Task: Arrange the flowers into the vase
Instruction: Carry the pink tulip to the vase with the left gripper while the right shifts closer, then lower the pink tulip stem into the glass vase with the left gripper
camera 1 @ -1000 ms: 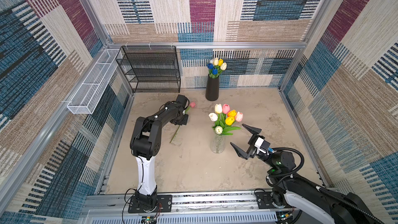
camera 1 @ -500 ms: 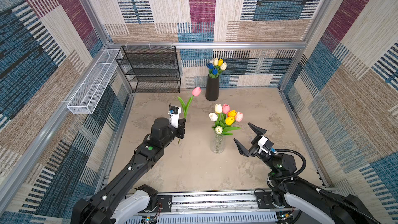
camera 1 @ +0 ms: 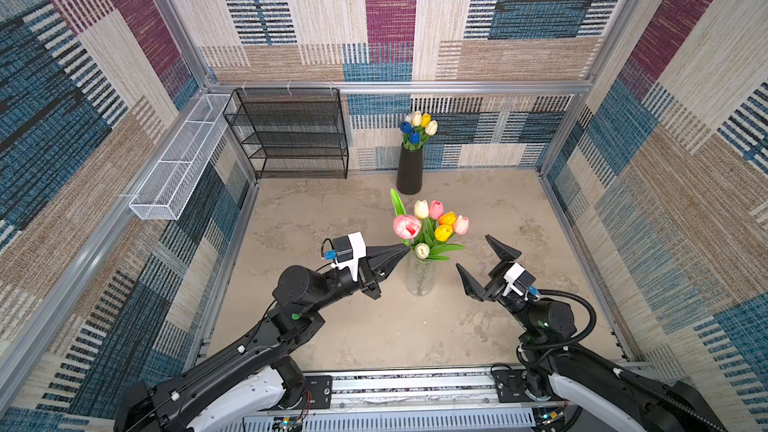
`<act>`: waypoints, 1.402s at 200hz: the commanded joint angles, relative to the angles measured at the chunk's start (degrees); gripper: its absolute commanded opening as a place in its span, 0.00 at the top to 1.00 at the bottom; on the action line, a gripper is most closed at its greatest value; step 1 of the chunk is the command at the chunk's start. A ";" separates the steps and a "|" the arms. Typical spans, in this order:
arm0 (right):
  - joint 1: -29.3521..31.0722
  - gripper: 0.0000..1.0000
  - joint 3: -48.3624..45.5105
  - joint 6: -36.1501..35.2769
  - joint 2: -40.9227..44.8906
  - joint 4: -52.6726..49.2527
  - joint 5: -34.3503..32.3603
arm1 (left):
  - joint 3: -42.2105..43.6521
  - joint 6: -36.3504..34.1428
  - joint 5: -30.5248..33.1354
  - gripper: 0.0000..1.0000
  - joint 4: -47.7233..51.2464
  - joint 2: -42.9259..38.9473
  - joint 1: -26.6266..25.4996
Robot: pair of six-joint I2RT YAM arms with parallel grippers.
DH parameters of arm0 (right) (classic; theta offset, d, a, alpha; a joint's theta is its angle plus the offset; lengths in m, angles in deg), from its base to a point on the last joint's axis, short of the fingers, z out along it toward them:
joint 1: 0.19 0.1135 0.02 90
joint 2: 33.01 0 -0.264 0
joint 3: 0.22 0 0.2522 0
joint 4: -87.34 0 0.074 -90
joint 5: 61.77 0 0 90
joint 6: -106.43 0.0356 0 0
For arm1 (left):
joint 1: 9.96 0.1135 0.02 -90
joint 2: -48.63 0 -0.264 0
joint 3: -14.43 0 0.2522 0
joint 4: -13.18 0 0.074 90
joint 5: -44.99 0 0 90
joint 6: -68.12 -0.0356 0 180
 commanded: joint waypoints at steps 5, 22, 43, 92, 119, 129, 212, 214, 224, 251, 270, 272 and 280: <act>0.12 0.00 -0.15 0.30 -0.05 2.16 -0.07 | -1.02 -3.15 0.12 1.00 -11.57 6.72 -3.23; 0.12 0.00 -0.24 0.39 0.03 2.26 -0.20 | -2.56 -2.68 0.20 1.00 -15.91 12.91 -3.77; 0.12 0.00 -0.56 0.13 0.93 2.18 -0.29 | -3.99 -2.83 2.22 1.00 -18.58 18.37 -3.90; 0.12 0.00 -1.03 0.04 2.45 1.95 -0.64 | -4.10 -6.26 8.55 1.00 -15.24 19.53 -3.80; 0.12 0.00 -0.88 0.34 2.02 2.13 -0.55 | -3.55 -8.10 11.30 1.00 -12.42 19.20 -3.83; 0.12 0.00 -0.77 0.47 1.88 1.95 -0.73 | -3.10 -8.15 12.07 1.00 -12.48 19.39 -3.81; 0.12 0.00 -0.59 0.22 1.75 1.54 -0.78 | -2.64 -5.93 12.64 1.00 -11.65 22.12 -3.76; 0.12 0.00 -0.59 0.21 1.75 1.56 -0.74 | -2.64 -5.87 12.64 1.00 -11.60 22.02 -3.75; 0.12 0.00 -0.50 0.17 1.67 1.42 -0.75 | -2.56 -5.73 12.51 1.00 -11.33 21.55 -3.76; 0.12 0.00 -0.37 0.13 1.31 1.42 -0.38 | -2.99 -6.15 11.96 1.00 -9.17 20.01 -3.83; 0.12 0.00 -0.17 0.12 0.96 1.42 -0.07 | -3.21 -6.61 11.91 1.00 -7.81 19.01 -3.83; 0.12 0.00 -0.16 0.17 0.89 1.40 -0.04 | -3.25 -6.61 11.93 1.00 -7.68 18.87 -3.83; 0.12 0.00 -0.15 0.17 0.96 1.27 -0.03 | -3.19 -6.61 11.94 1.00 -7.44 18.38 -3.83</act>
